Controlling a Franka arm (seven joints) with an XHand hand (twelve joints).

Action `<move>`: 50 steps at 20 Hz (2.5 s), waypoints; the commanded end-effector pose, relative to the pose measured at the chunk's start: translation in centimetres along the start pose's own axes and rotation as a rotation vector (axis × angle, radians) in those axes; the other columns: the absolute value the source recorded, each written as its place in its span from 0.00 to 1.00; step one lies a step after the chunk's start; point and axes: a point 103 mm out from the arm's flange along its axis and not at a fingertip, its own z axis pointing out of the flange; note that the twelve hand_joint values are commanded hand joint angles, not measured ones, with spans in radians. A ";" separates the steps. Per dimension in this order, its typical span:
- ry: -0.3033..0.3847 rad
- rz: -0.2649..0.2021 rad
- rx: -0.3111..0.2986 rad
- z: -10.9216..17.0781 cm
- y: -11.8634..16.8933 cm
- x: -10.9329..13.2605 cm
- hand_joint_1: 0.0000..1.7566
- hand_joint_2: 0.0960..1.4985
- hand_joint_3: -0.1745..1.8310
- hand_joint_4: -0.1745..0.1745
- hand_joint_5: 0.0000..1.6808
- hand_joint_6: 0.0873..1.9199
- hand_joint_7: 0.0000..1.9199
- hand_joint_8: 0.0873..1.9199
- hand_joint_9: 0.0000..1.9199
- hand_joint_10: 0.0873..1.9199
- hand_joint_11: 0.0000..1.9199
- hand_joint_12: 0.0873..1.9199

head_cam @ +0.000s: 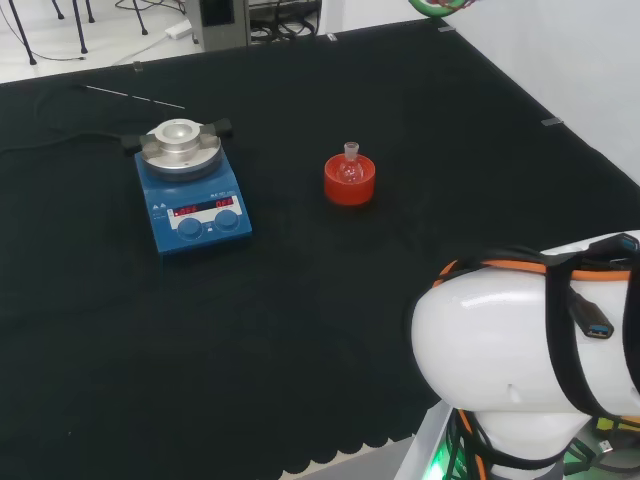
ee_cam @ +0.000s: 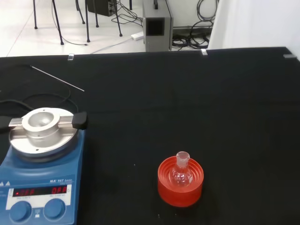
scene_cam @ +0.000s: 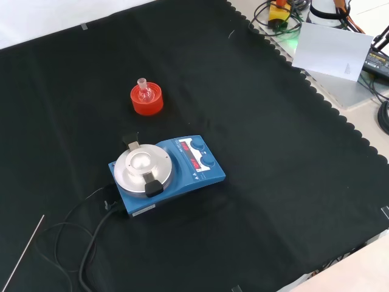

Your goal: Pick up the round-bottom flask.

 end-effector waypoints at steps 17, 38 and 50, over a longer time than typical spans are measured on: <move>0.313 0.097 0.181 17.7 15.0 -3.7 0.41 0.50 0.41 0.38 0.25 0.00 0.07 0.28 0.14 0.32 0.00 0.55; 0.430 0.231 0.190 27.0 16.5 -6.3 0.48 0.40 0.46 0.38 0.27 0.00 0.02 0.26 0.10 0.32 0.00 0.53; 0.455 0.239 0.217 31.5 17.0 -6.6 0.50 0.38 0.46 0.38 0.28 0.00 0.01 0.25 0.09 0.33 0.00 0.55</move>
